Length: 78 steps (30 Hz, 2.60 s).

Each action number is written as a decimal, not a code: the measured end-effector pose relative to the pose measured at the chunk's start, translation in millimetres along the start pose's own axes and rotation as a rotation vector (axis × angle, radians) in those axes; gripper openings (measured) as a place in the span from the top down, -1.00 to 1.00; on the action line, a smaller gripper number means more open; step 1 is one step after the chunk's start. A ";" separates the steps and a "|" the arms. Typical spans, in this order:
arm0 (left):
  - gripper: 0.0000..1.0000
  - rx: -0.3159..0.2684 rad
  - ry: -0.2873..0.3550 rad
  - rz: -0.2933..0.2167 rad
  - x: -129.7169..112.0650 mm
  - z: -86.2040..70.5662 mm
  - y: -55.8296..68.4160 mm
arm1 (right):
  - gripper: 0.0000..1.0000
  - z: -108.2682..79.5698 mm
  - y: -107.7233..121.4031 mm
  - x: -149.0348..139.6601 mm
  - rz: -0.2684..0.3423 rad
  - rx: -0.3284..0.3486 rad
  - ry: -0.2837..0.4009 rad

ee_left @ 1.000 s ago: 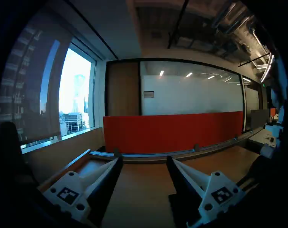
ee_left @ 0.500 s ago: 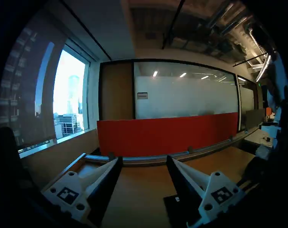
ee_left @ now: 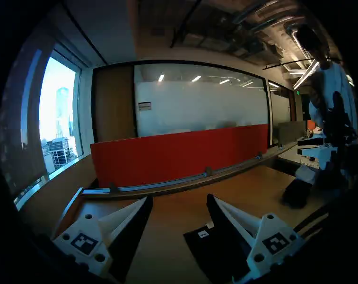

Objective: Fold towel

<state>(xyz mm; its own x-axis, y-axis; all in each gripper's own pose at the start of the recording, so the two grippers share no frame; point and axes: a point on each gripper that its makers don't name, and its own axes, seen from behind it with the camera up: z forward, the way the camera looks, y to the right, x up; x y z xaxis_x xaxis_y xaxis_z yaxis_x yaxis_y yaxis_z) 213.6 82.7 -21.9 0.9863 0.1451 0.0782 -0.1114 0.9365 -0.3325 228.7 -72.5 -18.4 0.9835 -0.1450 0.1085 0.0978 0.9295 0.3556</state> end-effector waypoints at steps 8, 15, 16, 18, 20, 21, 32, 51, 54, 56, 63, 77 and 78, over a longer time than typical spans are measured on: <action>-0.68 -0.070 -0.045 0.043 -13.4 4.4 11.8 | -0.99 7.9 -16.7 -16.8 -0.039 0.093 -0.062; -0.68 -0.105 -0.089 0.063 -37.5 5.4 23.1 | -1.00 11.0 -26.5 -32.4 -0.038 0.137 -0.099; -0.68 -0.113 -0.093 0.062 -39.6 5.2 25.4 | -1.00 10.7 -28.6 -34.2 -0.041 0.146 -0.103; -0.68 -0.131 -0.101 0.059 -44.0 4.6 30.0 | -0.99 10.2 -32.7 -38.1 -0.047 0.165 -0.113; -0.68 -0.140 -0.104 0.056 -45.7 4.5 31.5 | -0.99 10.5 -34.4 -40.7 -0.053 0.175 -0.122; -0.68 -0.144 -0.106 0.054 -46.7 4.5 32.2 | -1.00 10.7 -35.3 -42.1 -0.056 0.180 -0.127; -0.68 -0.175 -0.145 0.057 -73.8 5.4 44.2 | -0.99 10.7 -43.6 -68.7 -0.057 0.206 -0.171; -0.68 -0.233 -0.285 0.045 -177.0 4.7 78.9 | -0.99 5.3 -63.8 -176.9 -0.021 0.236 -0.307; -0.68 -0.239 -0.316 0.046 -195.8 5.1 83.0 | -0.99 4.6 -68.8 -194.9 -0.022 0.247 -0.333; -0.68 -0.244 -0.336 0.048 -208.0 4.7 85.5 | -0.99 4.0 -71.4 -206.7 -0.025 0.253 -0.351; -0.68 -0.263 -0.411 0.053 -250.5 1.4 92.4 | -1.00 0.7 -79.1 -248.8 -0.031 0.271 -0.418; -0.68 -0.306 -0.523 0.059 -307.1 -3.3 101.2 | -1.00 -9.2 -92.3 -313.8 -0.042 0.307 -0.532; -0.68 -0.310 -0.531 0.060 -310.4 -3.8 102.2 | -1.00 -10.2 -93.3 -318.2 -0.041 0.310 -0.541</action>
<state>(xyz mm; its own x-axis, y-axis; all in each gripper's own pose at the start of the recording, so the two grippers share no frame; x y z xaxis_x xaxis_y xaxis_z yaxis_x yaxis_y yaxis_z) -103.5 132.1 -83.7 0.7757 0.4080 0.4814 -0.0453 0.7969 -0.6024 -91.8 -109.6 -95.6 0.7556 -0.4052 0.5147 0.0055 0.7897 0.6135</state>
